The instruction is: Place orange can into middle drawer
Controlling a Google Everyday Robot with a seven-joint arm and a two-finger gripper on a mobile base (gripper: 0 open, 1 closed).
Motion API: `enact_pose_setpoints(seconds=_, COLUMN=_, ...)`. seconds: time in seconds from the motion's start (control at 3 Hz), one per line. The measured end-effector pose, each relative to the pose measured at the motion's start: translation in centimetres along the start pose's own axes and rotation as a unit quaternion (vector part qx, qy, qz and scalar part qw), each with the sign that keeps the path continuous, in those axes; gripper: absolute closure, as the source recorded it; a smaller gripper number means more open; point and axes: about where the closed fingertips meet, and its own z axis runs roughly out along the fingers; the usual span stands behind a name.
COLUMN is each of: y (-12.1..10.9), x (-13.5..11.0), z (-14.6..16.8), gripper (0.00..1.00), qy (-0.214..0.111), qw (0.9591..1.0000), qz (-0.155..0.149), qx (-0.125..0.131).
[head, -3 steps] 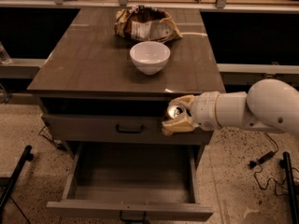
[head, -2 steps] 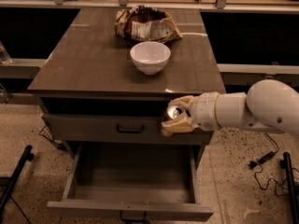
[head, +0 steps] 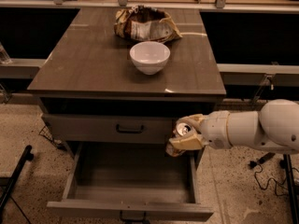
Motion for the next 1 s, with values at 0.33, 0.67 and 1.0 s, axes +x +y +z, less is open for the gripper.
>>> enact_pose_setpoints(seconds=0.33, y=3.0, x=3.2, z=0.6, gripper=1.0, qy=-0.008, qw=0.9993, qz=0.034, qx=-0.014)
enact_pose_setpoints(seconds=0.67, y=3.0, x=3.2, z=0.6, gripper=1.0, qy=-0.008, qw=0.9993, qz=0.034, qx=-0.014)
enact_pose_setpoints(seconds=1.0, y=2.9, x=4.4, z=1.1, gripper=1.0, qy=-0.003, qw=0.9995, qz=0.03, qx=-0.007)
